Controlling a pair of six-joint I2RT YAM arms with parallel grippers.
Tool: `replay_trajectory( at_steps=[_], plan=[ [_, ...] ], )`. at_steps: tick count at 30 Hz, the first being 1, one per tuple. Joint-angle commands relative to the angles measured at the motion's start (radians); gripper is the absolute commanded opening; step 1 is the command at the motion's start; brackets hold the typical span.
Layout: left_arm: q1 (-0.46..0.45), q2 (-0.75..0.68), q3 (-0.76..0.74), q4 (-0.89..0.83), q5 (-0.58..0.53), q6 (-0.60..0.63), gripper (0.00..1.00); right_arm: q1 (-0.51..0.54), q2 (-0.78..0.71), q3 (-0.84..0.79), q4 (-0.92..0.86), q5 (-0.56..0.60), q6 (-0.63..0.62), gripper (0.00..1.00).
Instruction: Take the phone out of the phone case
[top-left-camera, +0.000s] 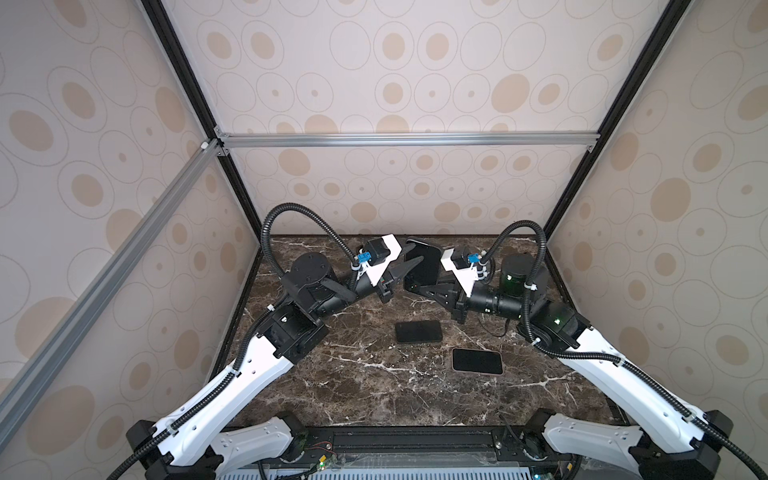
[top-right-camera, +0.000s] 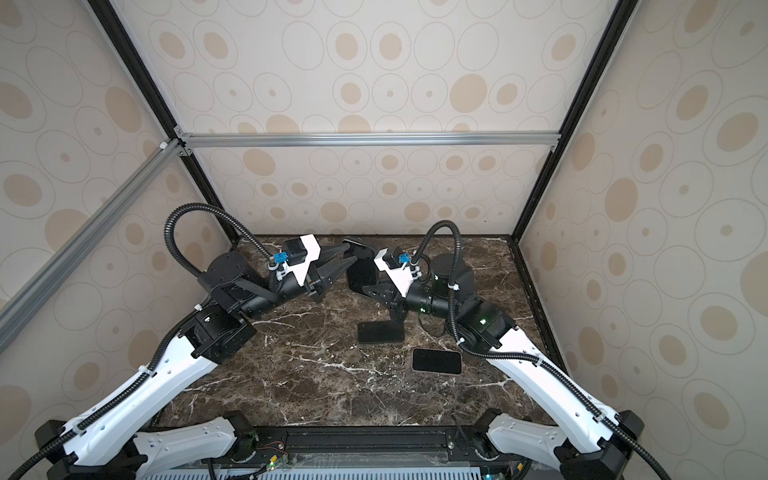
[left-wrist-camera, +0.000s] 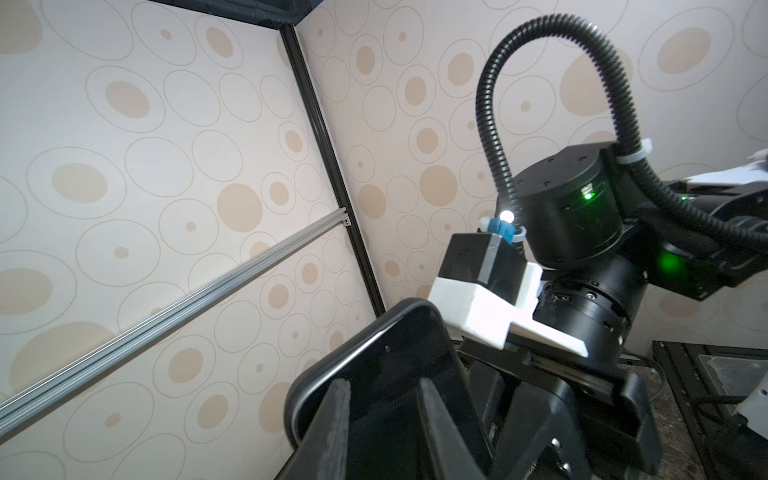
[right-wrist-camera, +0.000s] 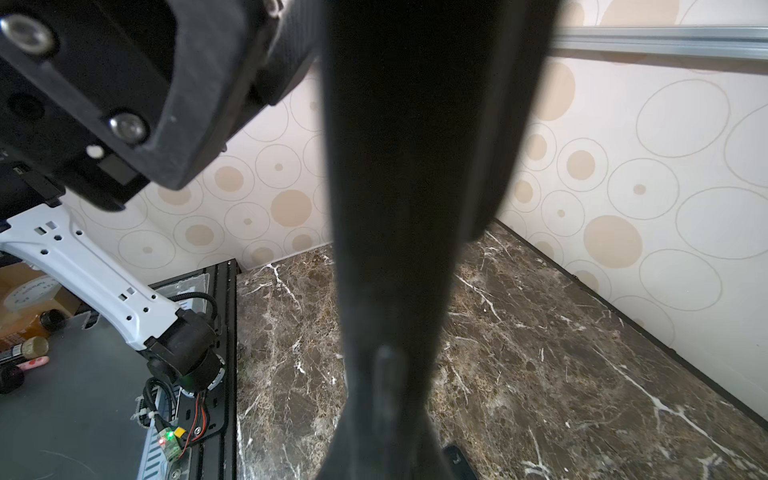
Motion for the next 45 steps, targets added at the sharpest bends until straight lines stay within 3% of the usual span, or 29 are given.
replay_trajectory(
  at_steps=[1, 4, 6, 9, 18, 33, 45],
  plan=[
    [-0.001, 0.031, 0.035, -0.051, -0.018, 0.002, 0.28, 0.022, -0.020, 0.054, 0.052, -0.128, -0.085, 0.00],
    [-0.001, 0.023, 0.021, -0.029, -0.058, -0.006, 0.29, 0.022, -0.026, 0.050, 0.049, -0.071, -0.074, 0.00],
    [0.000, 0.004, -0.001, 0.003, -0.097, -0.006, 0.31, 0.023, -0.039, 0.033, 0.060, 0.052, -0.046, 0.00],
    [0.000, -0.017, -0.023, 0.031, -0.135, 0.000, 0.32, 0.022, -0.061, 0.004, 0.078, 0.120, -0.041, 0.00],
    [-0.001, -0.017, -0.021, 0.040, -0.136, 0.004, 0.32, 0.023, -0.043, 0.020, 0.065, 0.063, -0.046, 0.00],
    [-0.001, -0.025, -0.030, 0.062, -0.149, 0.007, 0.30, 0.022, -0.015, 0.044, 0.011, 0.103, -0.042, 0.00],
    [-0.001, -0.005, -0.024, 0.049, -0.133, 0.000, 0.27, 0.022, -0.019, 0.045, 0.019, 0.052, -0.053, 0.00]
  ],
)
